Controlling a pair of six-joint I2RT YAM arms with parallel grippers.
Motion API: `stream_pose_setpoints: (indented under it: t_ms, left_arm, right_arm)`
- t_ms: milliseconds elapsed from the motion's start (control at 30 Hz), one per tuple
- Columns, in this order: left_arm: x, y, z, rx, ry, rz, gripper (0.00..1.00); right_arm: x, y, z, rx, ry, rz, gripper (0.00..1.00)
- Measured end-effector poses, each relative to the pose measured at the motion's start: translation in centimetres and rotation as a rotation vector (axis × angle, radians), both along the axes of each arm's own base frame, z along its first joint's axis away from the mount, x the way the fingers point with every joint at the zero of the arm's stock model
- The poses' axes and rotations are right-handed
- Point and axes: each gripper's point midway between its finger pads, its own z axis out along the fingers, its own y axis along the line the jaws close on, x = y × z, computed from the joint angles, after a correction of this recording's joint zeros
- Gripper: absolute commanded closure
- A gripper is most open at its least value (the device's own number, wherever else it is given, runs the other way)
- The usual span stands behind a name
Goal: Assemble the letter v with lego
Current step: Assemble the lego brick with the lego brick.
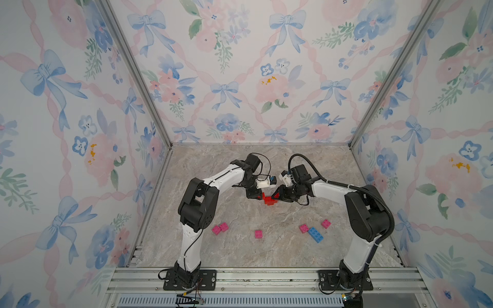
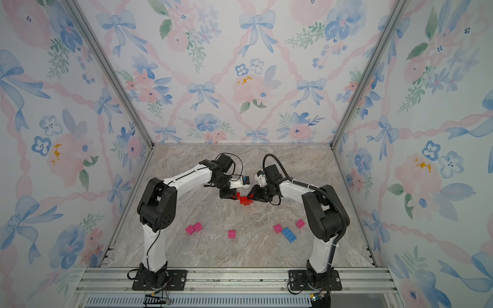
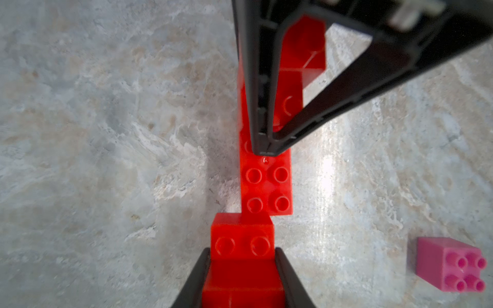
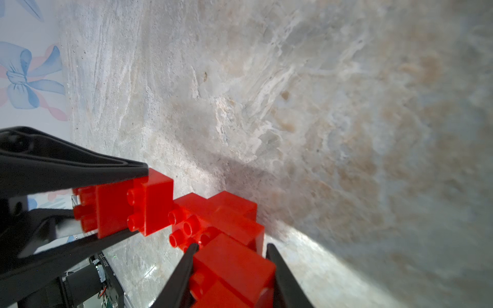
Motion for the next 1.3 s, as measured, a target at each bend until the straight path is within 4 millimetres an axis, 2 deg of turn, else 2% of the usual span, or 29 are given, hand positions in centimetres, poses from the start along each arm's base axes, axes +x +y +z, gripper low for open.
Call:
stream_pose_setpoints:
  t_ms: [133, 300, 433, 667, 1300]
  left_arm:
    - [0.0, -0.1, 0.5, 0.003, -0.001, 0.0, 1.0]
    - [0.9, -1.0, 2.3, -0.028, -0.046, 0.003, 1.0]
    - [0.4, -1.7, 3.1, -0.036, -0.061, -0.013, 1.0]
    - [-1.4, -1.5, 1.5, -0.004, -0.009, -0.007, 1.0]
    - [-1.9, -0.9, 0.5, 0.02, 0.031, 0.046, 1.0]
  right_arm:
    - [0.0, 0.0, 0.0, -0.001, 0.002, 0.001, 0.61]
    - [0.0, 0.0, 0.0, -0.001, 0.0, 0.002, 0.61]
    - [0.0, 0.0, 0.0, -0.001, -0.001, 0.002, 0.61]
    - [0.0, 0.0, 0.0, -0.001, 0.0, 0.002, 0.61]
    - [0.0, 0.0, 0.0, -0.001, -0.001, 0.002, 0.61]
